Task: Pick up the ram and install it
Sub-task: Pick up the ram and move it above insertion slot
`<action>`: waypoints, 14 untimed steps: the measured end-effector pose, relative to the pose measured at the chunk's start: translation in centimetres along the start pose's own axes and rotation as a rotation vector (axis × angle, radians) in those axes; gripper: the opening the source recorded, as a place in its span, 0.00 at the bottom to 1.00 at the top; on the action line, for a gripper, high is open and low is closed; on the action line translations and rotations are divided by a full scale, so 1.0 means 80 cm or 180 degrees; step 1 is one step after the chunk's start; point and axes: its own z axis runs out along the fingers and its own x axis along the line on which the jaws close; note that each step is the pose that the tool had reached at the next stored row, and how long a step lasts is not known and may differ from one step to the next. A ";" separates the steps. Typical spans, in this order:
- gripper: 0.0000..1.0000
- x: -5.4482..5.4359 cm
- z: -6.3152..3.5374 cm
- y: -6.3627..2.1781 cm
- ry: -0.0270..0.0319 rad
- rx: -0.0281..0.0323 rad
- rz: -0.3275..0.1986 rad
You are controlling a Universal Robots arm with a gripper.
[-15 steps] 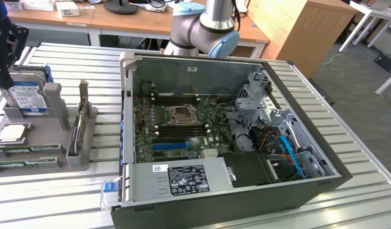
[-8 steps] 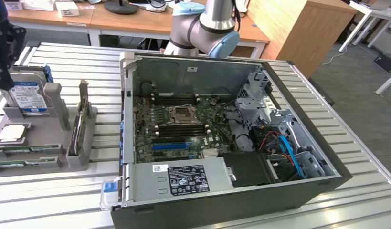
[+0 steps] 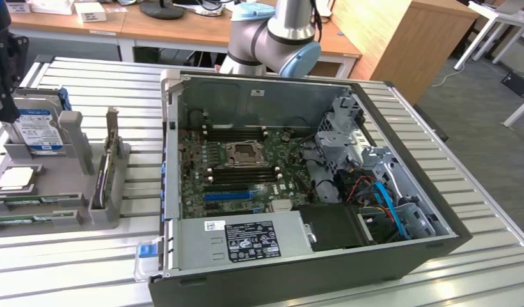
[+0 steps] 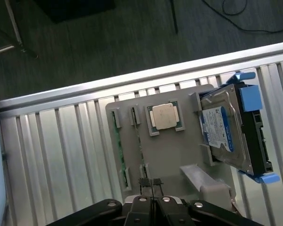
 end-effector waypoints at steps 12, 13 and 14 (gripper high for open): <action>0.11 0.000 0.001 0.000 0.0020 0.0011 -0.0329; 0.11 0.000 0.001 0.000 0.0024 0.0013 -0.0385; 0.11 0.000 0.001 0.000 0.0027 0.0015 -0.0443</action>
